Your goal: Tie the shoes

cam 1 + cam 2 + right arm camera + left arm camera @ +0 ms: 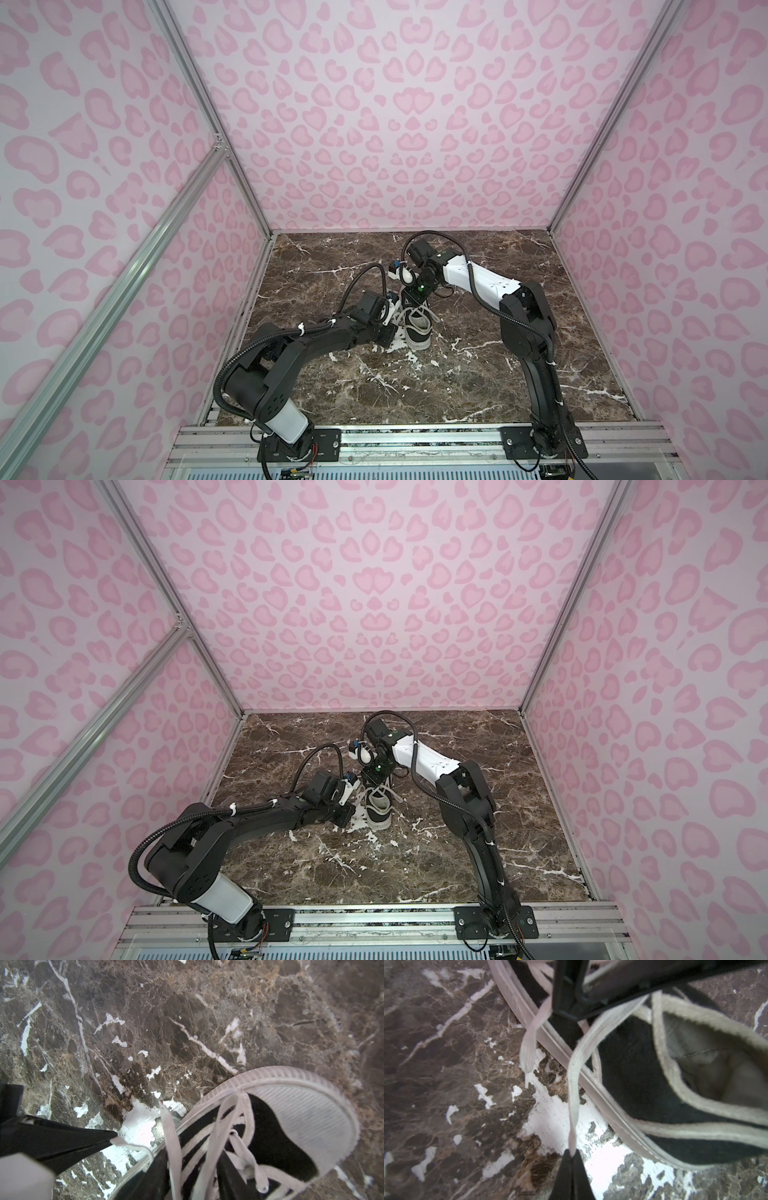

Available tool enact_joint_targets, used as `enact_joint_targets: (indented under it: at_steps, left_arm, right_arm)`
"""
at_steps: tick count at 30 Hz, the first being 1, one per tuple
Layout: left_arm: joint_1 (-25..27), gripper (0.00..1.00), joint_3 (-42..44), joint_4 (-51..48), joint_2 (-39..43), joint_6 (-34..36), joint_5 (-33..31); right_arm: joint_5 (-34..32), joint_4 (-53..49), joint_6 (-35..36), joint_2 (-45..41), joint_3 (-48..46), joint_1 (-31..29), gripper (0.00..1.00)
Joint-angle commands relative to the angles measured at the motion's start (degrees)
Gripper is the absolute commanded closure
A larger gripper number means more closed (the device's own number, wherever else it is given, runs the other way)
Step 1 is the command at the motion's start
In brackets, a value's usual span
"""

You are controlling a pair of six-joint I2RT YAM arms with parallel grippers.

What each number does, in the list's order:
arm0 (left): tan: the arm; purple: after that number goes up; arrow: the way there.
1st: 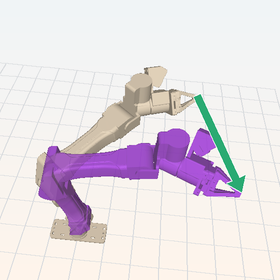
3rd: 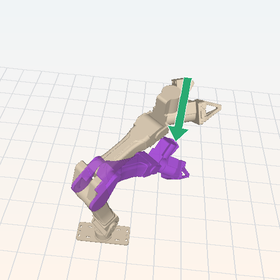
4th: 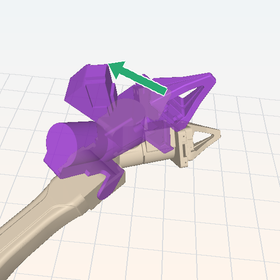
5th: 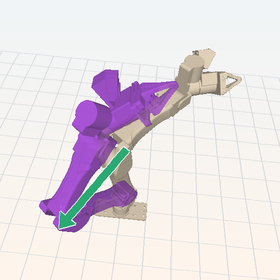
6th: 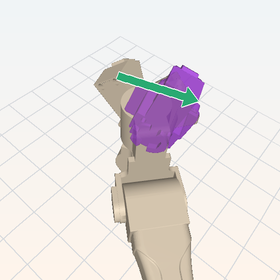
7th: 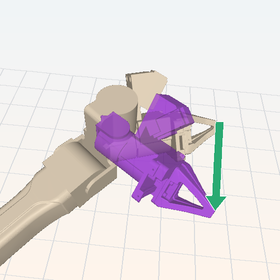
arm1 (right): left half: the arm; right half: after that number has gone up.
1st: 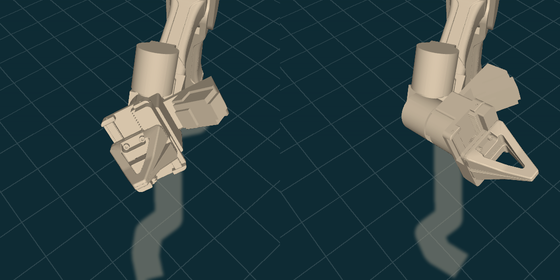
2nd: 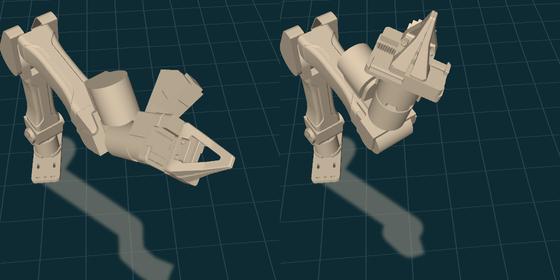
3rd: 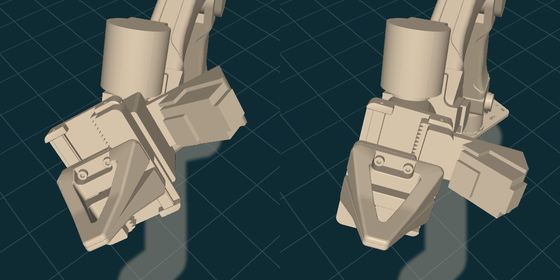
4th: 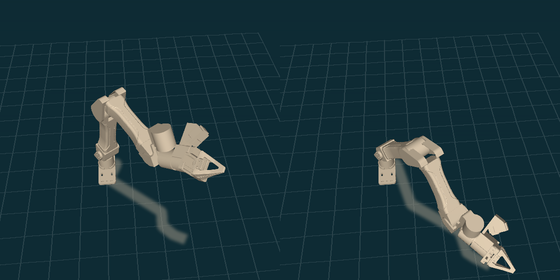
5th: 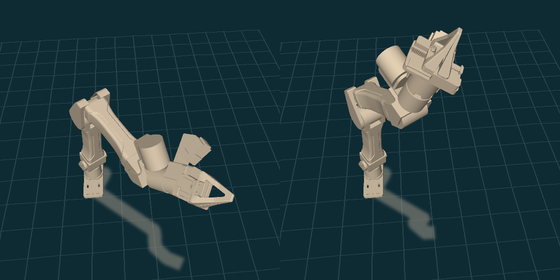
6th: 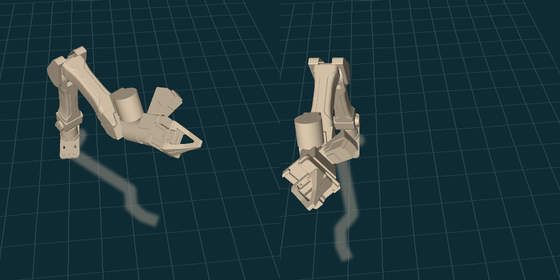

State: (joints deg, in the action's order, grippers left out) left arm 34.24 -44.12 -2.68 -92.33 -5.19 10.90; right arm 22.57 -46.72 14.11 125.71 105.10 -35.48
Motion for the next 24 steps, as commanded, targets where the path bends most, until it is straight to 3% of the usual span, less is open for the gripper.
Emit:
enact_joint_targets:
  at_steps: [1, 16, 24]
  left_arm:
    - [0.0, 0.96, -0.2, 0.8, 0.6, -0.5, -0.2]
    - [0.0, 0.96, -1.1, 0.0, 0.2, -1.2, -0.5]
    - [-1.0, 0.96, -4.6, -0.4, -3.2, -1.8, 2.0]
  right_arm:
    - [1.3, 0.8, -1.0, 0.6, -0.4, 0.2, 0.65]
    - [6.7, 5.2, -5.4, -1.6, -4.0, 2.4, 0.99]
    - [15.1, 18.1, -14.0, -7.8, -14.4, 6.0, 1.00]
